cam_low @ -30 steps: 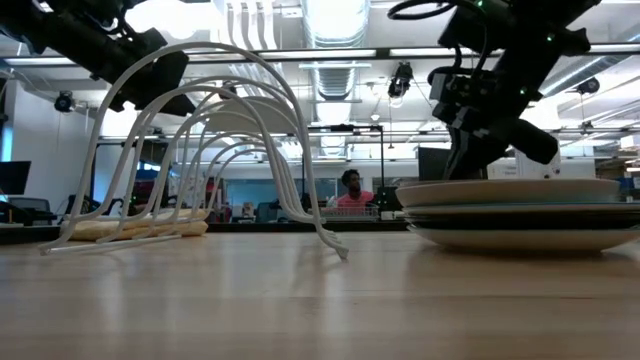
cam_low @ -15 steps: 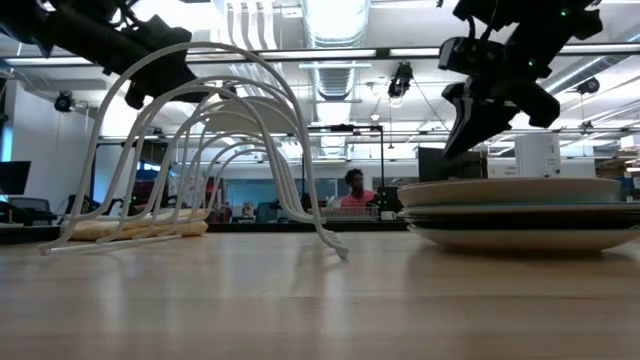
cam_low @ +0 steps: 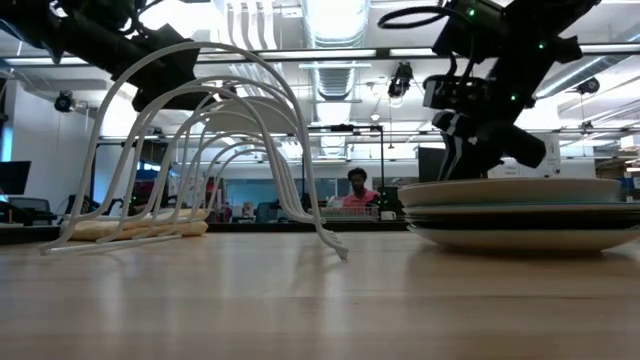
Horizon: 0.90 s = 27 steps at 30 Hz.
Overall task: Sort dishes
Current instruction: Put the brown plate into the dishwasher rack
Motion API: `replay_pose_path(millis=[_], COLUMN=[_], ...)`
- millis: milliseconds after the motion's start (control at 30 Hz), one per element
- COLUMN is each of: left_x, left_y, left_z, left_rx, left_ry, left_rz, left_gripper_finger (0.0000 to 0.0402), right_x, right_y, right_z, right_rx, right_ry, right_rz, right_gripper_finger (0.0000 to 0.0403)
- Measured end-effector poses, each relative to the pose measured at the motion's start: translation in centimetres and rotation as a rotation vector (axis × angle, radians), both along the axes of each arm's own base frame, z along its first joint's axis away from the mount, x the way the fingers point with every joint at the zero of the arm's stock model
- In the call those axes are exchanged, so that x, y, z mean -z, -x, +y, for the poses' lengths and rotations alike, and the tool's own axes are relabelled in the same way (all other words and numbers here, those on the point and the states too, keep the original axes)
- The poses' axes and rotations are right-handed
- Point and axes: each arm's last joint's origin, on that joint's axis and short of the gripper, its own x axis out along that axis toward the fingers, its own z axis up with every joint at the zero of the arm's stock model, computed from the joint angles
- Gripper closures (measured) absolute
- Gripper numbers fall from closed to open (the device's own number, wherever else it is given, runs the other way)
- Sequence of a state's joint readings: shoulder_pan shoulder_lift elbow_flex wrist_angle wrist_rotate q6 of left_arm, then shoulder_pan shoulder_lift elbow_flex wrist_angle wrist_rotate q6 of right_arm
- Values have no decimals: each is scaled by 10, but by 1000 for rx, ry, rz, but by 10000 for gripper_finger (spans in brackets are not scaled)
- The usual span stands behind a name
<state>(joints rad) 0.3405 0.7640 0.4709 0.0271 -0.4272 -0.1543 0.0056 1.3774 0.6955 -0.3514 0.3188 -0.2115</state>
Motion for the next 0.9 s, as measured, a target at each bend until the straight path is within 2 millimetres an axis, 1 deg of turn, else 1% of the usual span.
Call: replay_pose_path(millis=[167, 267, 367, 533, 633, 767, 900], left_x=[0, -1, -1, -1, -1, -1, -1], left_y=[0, 0, -1, -1, 0, 0, 0], left_z=[0, 0, 0, 0, 0, 0, 0], left_rx=[3, 3, 2, 2, 1, 0, 0], left_ry=[-12, -13, -13, -14, -14, -14, -14], left_rz=[5, 3, 2, 3, 2, 2, 3], left_gripper_finger=[286, 286, 286, 286, 286, 286, 286], right_x=[3, 3, 2, 2, 2, 2, 2], right_y=[-1, -1, -1, -1, -1, -1, -2], right_z=[0, -1, -2, -3, -3, -4, -4], right_rx=[-7, -4, 0, -7, -4, 10, 15], right_ry=[2, 2, 3, 4, 2, -10, -40], right_rz=[10, 8, 5, 8, 7, 3, -8], right_gripper_finger=[309, 303, 317, 364, 385, 392, 391])
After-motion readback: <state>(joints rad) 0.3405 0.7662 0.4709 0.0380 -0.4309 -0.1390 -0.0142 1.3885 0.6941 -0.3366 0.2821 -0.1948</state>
